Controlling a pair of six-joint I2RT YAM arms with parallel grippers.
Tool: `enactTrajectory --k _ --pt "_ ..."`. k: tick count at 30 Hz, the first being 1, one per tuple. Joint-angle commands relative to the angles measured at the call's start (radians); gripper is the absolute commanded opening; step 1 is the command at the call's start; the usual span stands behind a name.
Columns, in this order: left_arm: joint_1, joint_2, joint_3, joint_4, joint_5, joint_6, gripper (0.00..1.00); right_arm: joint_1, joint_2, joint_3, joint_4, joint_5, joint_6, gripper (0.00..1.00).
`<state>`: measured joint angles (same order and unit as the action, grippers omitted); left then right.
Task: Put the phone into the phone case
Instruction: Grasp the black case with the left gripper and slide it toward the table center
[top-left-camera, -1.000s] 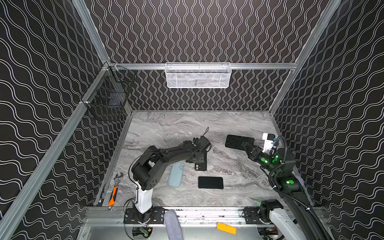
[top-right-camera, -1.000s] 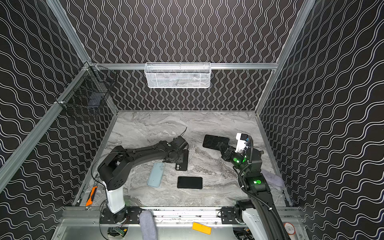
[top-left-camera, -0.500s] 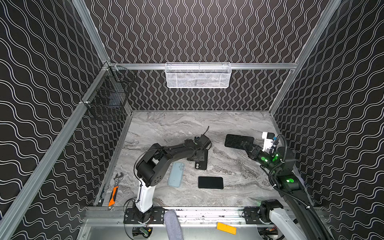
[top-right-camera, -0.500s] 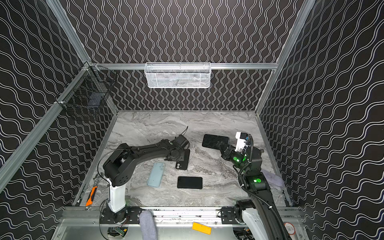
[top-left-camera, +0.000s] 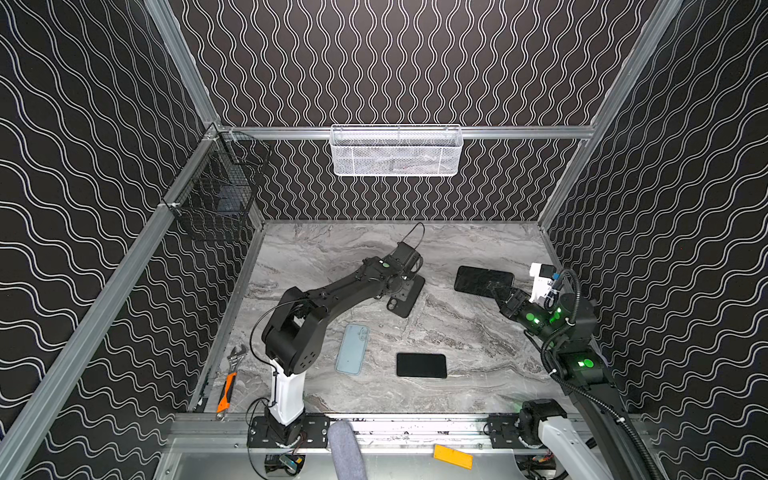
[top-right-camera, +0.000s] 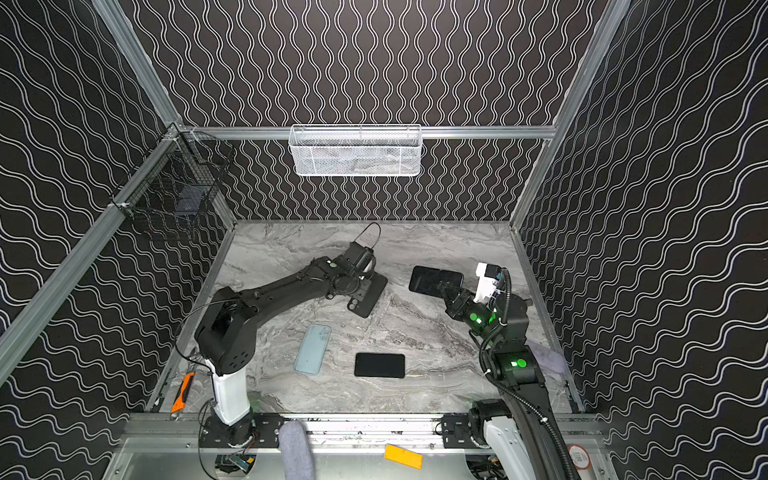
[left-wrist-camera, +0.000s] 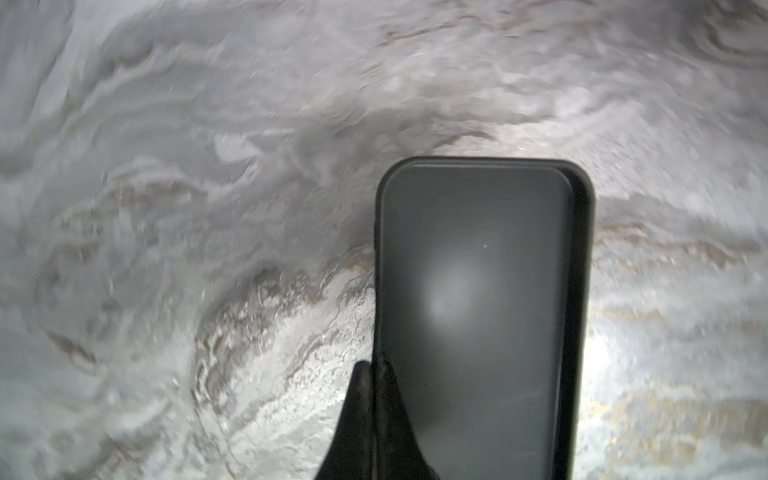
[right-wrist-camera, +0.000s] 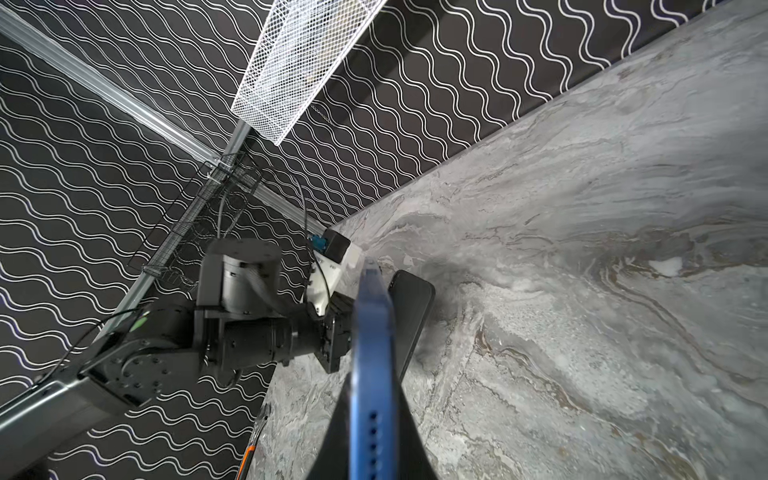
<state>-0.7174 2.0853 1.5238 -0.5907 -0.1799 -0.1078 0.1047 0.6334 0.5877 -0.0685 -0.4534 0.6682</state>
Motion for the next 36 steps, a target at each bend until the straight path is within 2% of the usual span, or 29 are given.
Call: enactTrajectory --k 1,3,6,10,13,17,24,30,36 --pt "0.002 0.009 0.015 -0.006 0.068 0.295 0.0 0.001 -0.02 0.005 -0.005 0.011 -0.007 0.0" --pt "0.0 0.0 -0.015 0.007 0.1 0.407 0.0 0.0 -0.029 0.005 -0.027 0.015 -0.011 0.0" --pt "0.002 -0.027 -0.05 0.028 0.107 0.497 0.0 -0.001 -0.04 0.008 -0.05 0.018 -0.015 0.0" --pt "0.007 -0.014 -0.028 -0.067 0.237 0.685 0.0 0.0 -0.049 0.002 -0.061 0.017 -0.009 0.0" --pt "0.006 0.032 0.019 -0.149 0.3 0.773 0.0 0.0 -0.053 -0.002 -0.074 0.012 -0.007 0.0" --pt "0.007 0.051 0.007 -0.125 0.362 0.872 0.0 0.0 -0.069 -0.006 -0.093 0.018 -0.005 0.0" --pt "0.006 0.095 0.045 -0.09 0.393 0.893 0.0 -0.001 -0.07 0.001 -0.119 0.018 -0.01 0.0" --pt "0.019 0.209 0.163 -0.15 0.413 0.829 0.0 0.0 -0.053 0.01 -0.124 0.024 -0.016 0.0" --pt "0.018 0.226 0.16 -0.127 0.389 0.824 0.0 -0.001 -0.048 0.02 -0.138 0.032 -0.022 0.0"
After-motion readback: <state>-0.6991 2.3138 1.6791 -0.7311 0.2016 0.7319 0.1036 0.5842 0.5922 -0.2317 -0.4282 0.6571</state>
